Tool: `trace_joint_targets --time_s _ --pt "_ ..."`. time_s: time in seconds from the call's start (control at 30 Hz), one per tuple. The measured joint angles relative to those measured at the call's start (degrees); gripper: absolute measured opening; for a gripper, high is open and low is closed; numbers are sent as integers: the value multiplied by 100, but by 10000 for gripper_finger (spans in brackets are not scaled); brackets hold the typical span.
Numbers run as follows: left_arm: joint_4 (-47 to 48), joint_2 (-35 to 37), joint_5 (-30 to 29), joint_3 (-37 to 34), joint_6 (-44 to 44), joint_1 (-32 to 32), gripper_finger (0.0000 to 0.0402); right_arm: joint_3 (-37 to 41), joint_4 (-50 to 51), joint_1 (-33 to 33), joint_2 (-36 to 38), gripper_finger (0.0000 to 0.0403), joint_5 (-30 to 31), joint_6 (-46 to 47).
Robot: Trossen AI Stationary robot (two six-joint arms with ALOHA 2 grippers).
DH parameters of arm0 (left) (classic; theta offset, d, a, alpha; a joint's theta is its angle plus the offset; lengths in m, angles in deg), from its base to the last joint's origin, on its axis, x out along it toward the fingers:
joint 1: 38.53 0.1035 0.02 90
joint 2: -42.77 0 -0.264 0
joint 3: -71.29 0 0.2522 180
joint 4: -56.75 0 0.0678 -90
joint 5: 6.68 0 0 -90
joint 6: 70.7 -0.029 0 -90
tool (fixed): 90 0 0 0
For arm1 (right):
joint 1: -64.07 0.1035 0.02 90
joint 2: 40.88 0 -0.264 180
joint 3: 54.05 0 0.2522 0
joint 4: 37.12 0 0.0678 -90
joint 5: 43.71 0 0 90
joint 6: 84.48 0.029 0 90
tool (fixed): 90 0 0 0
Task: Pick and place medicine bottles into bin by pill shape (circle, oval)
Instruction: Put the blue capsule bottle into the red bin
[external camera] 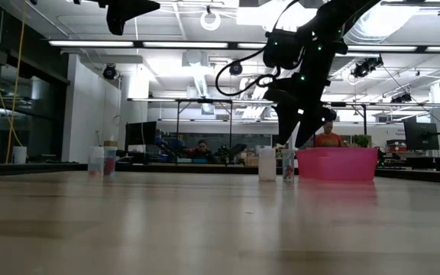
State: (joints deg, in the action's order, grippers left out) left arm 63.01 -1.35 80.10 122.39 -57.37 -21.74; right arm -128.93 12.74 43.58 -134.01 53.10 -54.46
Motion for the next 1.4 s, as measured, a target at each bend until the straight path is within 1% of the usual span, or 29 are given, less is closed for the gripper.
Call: trace_joint_targets --time_s 0.3,0.4,0.5,0.77,0.9,1.2,1.27,1.4 --pt "-1 0 0 0 0 1 229 2 -111 0 -277 245 -11 101" --pt "-1 0 0 0 2 1 229 2 -115 0 -298 236 -22 110" --pt "-1 0 0 0 0 0 229 2 -178 0 -298 215 -22 111" --pt "-1 0 0 0 2 1 229 5 -140 -13 -298 145 -20 240" --pt "-1 0 0 0 1 0 229 7 -118 -13 -314 127 -29 257" --pt "-1 0 0 0 0 1 229 7 -120 -13 -316 121 -6 233" --pt "-1 0 0 0 0 1 229 13 -101 -15 -263 121 -93 112" --pt "-3 0 0 0 0 -1 229 15 -108 -13 233 121 -126 -87"
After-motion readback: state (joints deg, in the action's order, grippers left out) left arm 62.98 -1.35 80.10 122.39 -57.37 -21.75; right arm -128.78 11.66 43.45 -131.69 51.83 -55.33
